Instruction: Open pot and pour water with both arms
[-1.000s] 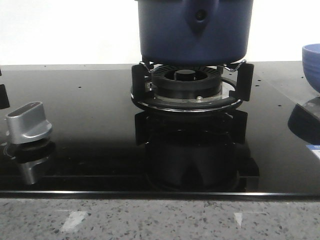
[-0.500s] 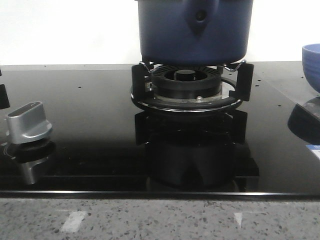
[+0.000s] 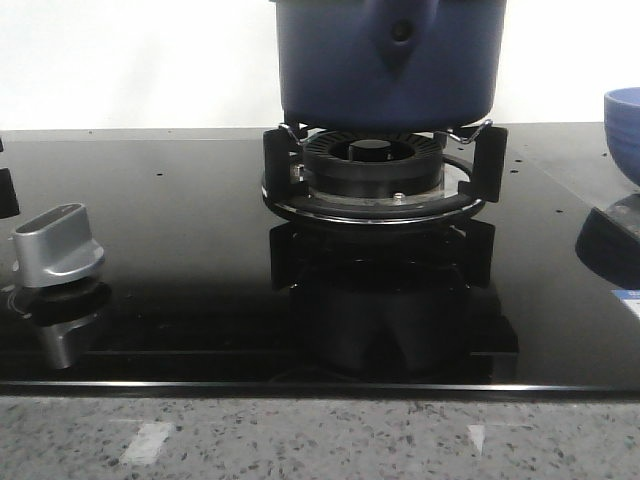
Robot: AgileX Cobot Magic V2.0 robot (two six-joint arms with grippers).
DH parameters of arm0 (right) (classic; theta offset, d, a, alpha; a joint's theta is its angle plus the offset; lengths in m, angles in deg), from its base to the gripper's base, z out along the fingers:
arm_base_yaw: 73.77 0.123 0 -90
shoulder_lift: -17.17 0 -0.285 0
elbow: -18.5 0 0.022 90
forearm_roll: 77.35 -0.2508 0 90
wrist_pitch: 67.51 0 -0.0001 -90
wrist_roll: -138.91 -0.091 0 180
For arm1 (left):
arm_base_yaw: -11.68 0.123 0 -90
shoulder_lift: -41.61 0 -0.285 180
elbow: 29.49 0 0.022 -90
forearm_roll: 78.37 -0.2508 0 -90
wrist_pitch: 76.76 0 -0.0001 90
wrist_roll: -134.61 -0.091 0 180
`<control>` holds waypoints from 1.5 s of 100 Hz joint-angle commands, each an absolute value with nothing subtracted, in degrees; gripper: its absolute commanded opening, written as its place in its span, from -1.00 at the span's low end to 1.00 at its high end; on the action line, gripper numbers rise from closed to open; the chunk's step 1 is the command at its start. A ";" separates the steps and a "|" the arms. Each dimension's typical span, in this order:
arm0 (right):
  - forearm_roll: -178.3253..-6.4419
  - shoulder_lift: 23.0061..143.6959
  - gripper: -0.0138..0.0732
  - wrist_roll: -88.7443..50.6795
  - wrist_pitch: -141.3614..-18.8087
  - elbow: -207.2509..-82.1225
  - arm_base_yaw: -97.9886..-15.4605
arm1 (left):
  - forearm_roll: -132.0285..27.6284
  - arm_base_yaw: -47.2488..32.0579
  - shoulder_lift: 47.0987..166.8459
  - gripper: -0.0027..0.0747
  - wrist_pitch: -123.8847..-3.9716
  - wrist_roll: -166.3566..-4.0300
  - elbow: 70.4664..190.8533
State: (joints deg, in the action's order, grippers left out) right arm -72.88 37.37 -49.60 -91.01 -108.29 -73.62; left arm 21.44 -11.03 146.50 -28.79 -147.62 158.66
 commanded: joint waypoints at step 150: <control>-72.59 38.51 -0.33 -49.22 -86.80 -110.16 -73.57 | 21.33 -7.32 143.17 -0.30 -20.62 -146.67 160.99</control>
